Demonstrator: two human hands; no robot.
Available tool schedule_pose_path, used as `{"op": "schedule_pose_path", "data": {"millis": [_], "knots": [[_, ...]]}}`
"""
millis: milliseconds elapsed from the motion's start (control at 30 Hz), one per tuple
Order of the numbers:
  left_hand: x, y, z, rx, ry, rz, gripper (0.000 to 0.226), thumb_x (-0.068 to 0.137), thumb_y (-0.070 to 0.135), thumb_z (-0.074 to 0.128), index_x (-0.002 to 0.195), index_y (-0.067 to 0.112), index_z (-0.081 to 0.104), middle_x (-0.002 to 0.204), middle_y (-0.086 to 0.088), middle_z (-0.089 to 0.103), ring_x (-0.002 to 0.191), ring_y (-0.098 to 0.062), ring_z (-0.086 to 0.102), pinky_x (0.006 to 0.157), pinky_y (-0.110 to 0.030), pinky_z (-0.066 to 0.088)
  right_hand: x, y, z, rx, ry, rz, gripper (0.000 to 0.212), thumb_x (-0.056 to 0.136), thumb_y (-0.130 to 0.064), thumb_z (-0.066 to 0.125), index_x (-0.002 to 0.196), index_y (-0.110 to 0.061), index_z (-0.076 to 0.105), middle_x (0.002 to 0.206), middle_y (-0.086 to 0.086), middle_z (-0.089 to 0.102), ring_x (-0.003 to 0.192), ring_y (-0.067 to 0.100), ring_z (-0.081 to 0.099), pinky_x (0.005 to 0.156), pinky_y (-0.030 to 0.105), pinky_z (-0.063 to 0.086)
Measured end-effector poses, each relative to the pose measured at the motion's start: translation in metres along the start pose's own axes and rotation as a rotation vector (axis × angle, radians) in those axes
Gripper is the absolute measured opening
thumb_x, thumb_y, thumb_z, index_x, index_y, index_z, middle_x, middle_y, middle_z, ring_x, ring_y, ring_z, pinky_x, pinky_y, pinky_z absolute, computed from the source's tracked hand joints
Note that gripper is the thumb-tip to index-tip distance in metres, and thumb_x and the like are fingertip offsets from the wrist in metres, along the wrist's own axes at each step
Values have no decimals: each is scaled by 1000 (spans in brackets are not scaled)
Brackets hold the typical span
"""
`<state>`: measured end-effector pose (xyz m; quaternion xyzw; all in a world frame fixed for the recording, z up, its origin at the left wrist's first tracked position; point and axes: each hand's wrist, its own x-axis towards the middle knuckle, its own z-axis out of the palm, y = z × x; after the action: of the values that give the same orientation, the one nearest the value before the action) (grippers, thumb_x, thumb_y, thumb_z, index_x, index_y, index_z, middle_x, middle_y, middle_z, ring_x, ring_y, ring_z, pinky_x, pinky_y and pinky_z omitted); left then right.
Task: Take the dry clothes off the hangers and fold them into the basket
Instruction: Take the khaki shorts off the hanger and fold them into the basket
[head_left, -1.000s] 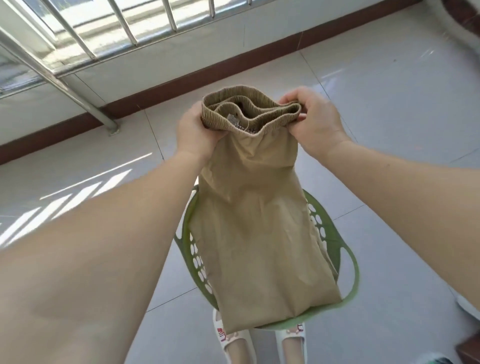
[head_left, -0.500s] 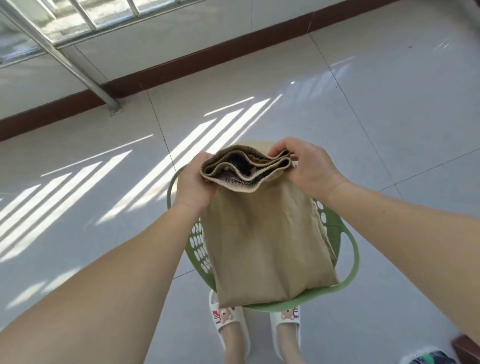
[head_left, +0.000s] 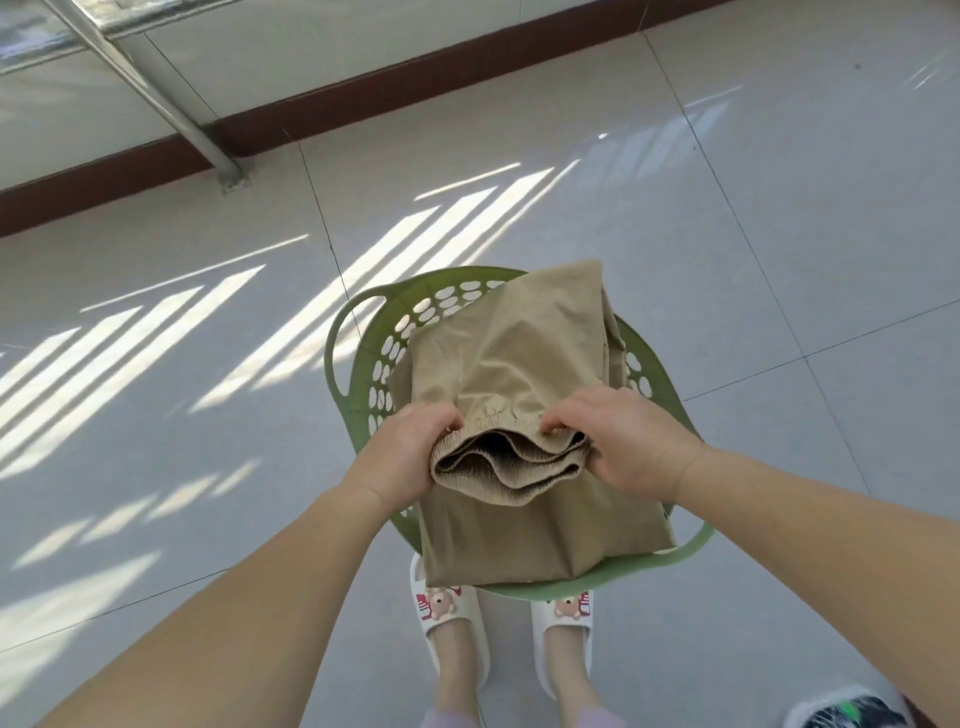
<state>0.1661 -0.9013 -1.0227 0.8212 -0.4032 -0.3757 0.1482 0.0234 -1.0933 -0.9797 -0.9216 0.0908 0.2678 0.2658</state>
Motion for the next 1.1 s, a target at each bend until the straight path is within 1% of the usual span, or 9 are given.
{"op": "schedule_pose_path", "data": {"millis": [133, 233, 300, 333, 400, 500, 600, 800, 1100], "knots": [[-5, -10, 36, 238, -174, 46, 38, 79, 2, 51, 110, 24, 55, 116, 5, 56, 116, -19, 46, 96, -31, 36, -1, -6, 29, -173, -302, 31, 50, 87, -6, 46, 131, -28, 41, 129, -4, 46, 122, 19, 39, 99, 31, 29], [-6, -10, 56, 354, -382, 14, 46, 79, -3, 49, 116, 24, 54, 131, 6, 49, 130, -18, 35, 108, -35, 27, 2, -11, 45, -335, -562, 74, 32, 88, -14, 51, 120, -19, 51, 114, 3, 54, 107, 25, 52, 82, 34, 36], [-3, -8, 61, 300, -314, -12, 42, 82, -3, 47, 115, 21, 56, 130, 2, 49, 127, -21, 38, 105, -34, 31, 8, -15, 47, -365, -527, 102, 27, 88, -7, 46, 112, -14, 55, 100, 3, 55, 91, 25, 54, 71, 32, 39], [-1, -6, 62, 244, -227, -22, 37, 85, 1, 47, 117, 19, 56, 130, 0, 47, 126, -22, 39, 104, -34, 33, 12, -16, 46, -340, -442, 117, 31, 87, -3, 44, 113, -15, 55, 102, 4, 55, 92, 25, 54, 74, 34, 41], [5, -2, 65, 185, -148, -40, 40, 90, 20, 53, 129, 21, 47, 144, -4, 34, 135, -26, 28, 110, -38, 28, 23, -11, 49, -293, -240, 115, 39, 89, -6, 45, 126, -18, 46, 124, 5, 49, 116, 26, 45, 93, 39, 37], [14, 3, 72, 275, -362, -130, 88, 78, 54, 62, 147, 36, 9, 156, -3, -15, 144, -27, -16, 116, -55, 2, 39, 0, 57, -298, -295, 186, 75, 88, -28, 59, 146, -31, 13, 156, 7, 3, 144, 34, -3, 108, 63, 14], [25, -2, 88, 418, -469, -162, 115, 67, 64, 66, 143, 41, -17, 148, -6, -38, 136, -32, -34, 108, -67, -5, 55, 14, 76, -341, -439, 267, 112, 75, -47, 71, 144, -40, -17, 151, 3, -34, 138, 39, -28, 103, 73, 8], [61, -24, 132, 544, -489, -269, 125, 63, 66, 69, 136, 43, -30, 141, -8, -47, 132, -35, -39, 102, -74, -5, 86, 41, 133, -323, -437, 314, 120, 73, -45, 73, 139, -44, -28, 145, 5, -43, 135, 42, -30, 102, 72, 15], [94, -53, 173, 581, -428, -299, 124, 65, 66, 67, 134, 44, -33, 142, -8, -47, 134, -35, -36, 100, -75, -1, 124, 68, 173, -313, -456, 350, 122, 72, -43, 75, 139, -43, -27, 145, 4, -43, 136, 41, -31, 104, 70, 16]]}}
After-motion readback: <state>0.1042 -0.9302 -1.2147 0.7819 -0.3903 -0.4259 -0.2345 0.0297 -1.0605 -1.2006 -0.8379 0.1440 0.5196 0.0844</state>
